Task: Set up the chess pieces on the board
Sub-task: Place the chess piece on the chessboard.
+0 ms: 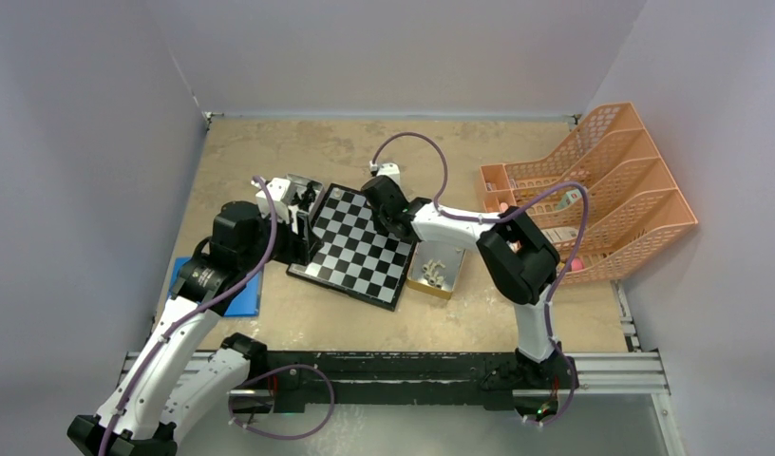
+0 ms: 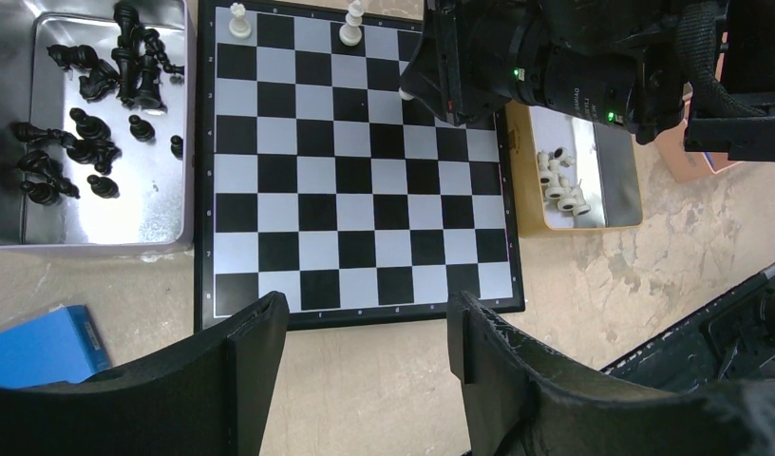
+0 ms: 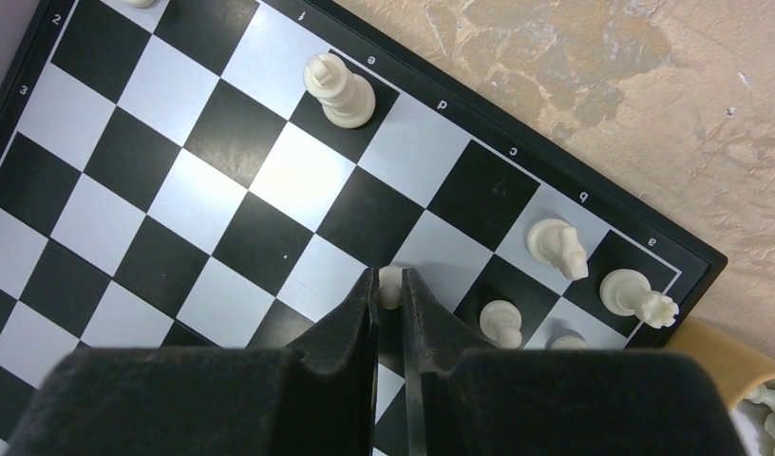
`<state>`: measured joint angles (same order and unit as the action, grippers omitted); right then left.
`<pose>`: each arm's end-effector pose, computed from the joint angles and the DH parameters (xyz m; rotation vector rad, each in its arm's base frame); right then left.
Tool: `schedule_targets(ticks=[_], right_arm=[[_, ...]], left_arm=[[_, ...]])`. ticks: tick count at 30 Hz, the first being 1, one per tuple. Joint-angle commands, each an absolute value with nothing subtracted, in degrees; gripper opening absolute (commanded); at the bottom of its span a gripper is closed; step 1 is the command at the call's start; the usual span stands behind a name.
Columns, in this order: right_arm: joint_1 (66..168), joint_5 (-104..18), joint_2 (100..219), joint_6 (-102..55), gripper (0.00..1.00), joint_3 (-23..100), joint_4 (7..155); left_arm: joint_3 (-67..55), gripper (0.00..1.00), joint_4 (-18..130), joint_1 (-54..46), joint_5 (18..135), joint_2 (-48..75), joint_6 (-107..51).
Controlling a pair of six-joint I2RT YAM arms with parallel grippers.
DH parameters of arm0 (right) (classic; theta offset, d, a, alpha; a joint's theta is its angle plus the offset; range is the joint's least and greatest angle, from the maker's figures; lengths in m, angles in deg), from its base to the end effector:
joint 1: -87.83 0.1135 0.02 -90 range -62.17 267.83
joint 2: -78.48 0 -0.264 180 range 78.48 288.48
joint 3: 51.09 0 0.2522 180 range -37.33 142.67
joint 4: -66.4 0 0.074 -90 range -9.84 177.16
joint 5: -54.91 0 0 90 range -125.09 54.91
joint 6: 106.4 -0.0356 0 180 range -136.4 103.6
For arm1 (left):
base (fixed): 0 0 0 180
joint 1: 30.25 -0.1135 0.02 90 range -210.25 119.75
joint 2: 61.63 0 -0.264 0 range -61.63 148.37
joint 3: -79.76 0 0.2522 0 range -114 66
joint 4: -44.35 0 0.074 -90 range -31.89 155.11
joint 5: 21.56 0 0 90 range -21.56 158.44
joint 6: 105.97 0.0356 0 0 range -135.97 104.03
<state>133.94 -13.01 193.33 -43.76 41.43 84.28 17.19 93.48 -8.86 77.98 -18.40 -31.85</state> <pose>0.3188 0.3121 0.1882 -0.1630 2.2194 0.2686 0.1471 -0.0640 0.3236 0.2054 2.1236 -0.5633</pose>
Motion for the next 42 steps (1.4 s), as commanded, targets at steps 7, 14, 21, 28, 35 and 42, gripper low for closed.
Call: schedule_targets(ticks=[7, 14, 21, 28, 35, 42], right_arm=[[133.95, -9.60, 193.92, -44.01, 0.15, 42.94, 86.88], [133.88, -8.38, 194.77, -44.26, 0.15, 43.81, 87.67], [133.90, -8.06, 194.78, -44.36, 0.15, 43.98, 87.98], [133.88, -7.73, 195.28, -44.62, 0.17, 43.97, 88.24], [133.80, -7.46, 194.89, -44.51, 0.17, 44.12, 88.27], [133.85, -7.98, 195.10, -43.61, 0.19, 44.70, 88.04]], left_arm=[[16.95, 0.62, 92.12, -8.89, 77.31, -19.12, -32.23], [16.92, 0.62, 92.12, -8.89, 77.13, -19.25, -32.23], [16.95, 0.62, 92.12, -8.91, 77.14, -19.26, -32.23], [17.00, 0.62, 92.12, -8.89, 77.14, -19.34, -32.23], [16.98, 0.62, 92.12, -8.89, 77.23, -19.35, -32.22], [17.05, 0.62, 92.12, -8.94, 77.06, -19.33, -32.23]])
